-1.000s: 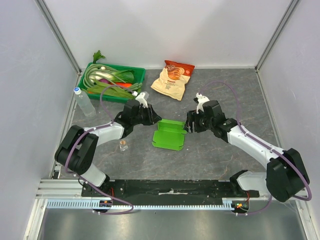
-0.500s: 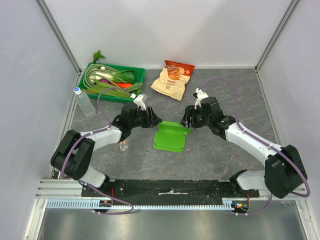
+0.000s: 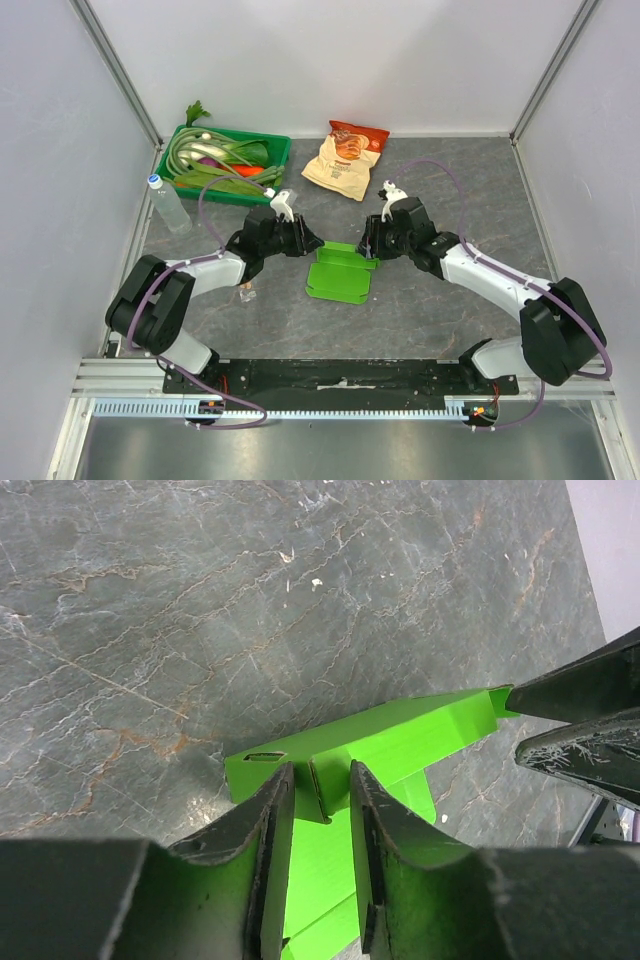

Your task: Fold the paper box

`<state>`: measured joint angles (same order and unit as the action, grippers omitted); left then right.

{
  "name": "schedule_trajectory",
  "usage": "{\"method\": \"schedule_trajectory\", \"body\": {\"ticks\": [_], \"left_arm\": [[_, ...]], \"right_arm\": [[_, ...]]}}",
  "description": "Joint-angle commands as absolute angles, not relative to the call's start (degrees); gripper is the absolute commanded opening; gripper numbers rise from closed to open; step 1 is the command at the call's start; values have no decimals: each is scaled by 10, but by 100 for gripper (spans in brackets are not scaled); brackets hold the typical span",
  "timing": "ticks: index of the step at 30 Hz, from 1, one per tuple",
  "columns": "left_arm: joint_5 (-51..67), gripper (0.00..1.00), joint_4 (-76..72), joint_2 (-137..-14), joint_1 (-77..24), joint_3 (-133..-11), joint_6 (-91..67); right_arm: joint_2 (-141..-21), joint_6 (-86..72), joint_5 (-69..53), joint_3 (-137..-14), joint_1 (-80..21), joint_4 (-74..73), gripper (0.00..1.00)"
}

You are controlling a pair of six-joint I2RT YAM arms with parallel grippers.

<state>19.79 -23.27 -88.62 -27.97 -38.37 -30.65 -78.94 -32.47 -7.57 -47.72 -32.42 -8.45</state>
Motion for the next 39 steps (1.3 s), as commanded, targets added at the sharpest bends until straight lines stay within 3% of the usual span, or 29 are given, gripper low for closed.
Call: {"method": "schedule_trajectory", "body": {"ticks": [1,11,15,23,25,27,32,38,39], "left_arm": [[214,34,-247,-893,-279,-374,-311],[218,31,-250,-888,-279,-359,-316],[221,31,-251,-884,-279,-355,-321],[226,31,-261,-883,-280,-346,-327],[225,31,-260,-878,-280,-345,-326],[223,31,-260,-876,-280,-343,-325],[225,31,-261,-877,-280,-342,-325],[224,31,-260,-872,-280,-344,-324],[223,31,-260,-873,-280,-344,-324]], "right_arm": [[-785,-354,-54,-482,-323,-75,54],[-802,-427,-87,-446,-322,-4,52],[-809,-487,-137,-411,-317,92,51],[-821,-598,-177,-338,-287,264,40],[-816,-595,-168,-333,-285,253,47],[-815,-599,-169,-327,-280,257,47],[-825,-635,-182,-317,-268,288,33],[-857,-721,-205,-278,-258,385,1],[-876,-734,-212,-272,-255,407,0]]}}
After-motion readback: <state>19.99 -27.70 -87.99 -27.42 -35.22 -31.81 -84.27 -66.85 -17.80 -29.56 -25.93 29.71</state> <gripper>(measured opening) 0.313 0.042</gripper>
